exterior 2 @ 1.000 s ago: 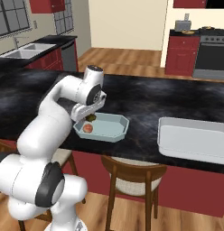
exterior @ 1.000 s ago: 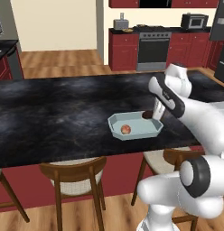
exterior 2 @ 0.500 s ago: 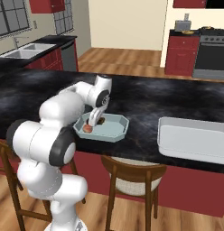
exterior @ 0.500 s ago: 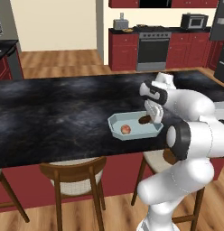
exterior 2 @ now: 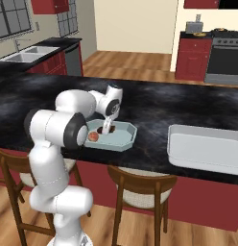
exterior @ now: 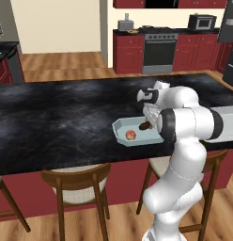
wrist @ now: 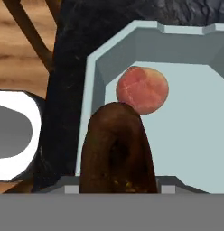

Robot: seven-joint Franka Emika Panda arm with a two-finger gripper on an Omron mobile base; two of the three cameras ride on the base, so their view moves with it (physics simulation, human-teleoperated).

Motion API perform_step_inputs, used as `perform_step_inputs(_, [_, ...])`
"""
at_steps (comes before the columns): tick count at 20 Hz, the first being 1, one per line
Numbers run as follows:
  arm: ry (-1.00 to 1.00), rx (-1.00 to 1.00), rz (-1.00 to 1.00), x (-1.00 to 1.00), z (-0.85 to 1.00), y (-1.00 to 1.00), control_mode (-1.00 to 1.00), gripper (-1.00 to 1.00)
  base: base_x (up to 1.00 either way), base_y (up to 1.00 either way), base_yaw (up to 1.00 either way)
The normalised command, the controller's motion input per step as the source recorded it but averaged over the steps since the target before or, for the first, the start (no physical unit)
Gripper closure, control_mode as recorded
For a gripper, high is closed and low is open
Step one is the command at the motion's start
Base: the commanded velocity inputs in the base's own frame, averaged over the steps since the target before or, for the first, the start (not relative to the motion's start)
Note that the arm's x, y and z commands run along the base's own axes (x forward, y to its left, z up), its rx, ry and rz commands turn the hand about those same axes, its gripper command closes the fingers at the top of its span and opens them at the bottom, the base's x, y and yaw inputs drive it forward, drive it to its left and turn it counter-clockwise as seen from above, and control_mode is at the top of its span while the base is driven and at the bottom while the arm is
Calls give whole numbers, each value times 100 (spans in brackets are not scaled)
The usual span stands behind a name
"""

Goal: Place the cold items (sweet potato and peach) from the fridge in one tupperware on the dining counter. Place the warm items (hot dog and kebab skewer) in the stove area in another tupperware.

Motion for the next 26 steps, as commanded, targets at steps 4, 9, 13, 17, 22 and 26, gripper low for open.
perform_step_inputs(4, [0,0,0,64,-44,0,-100,100,0,0,0])
perform_step_inputs(9, [2,-5,0,39,-50,1,-100,100,0,0,0])
perform_step_inputs(13, [0,-5,0,42,-46,4,-100,100,0,0,0])
perform_step_inputs(17, [0,-6,0,16,-38,5,-100,-100,0,0,0])
perform_step_inputs(22, [-1,0,0,-11,-7,0,-100,-100,0,0,0])
perform_step_inputs(26, [-14,0,-1,-48,19,0,-100,-100,0,0,0])
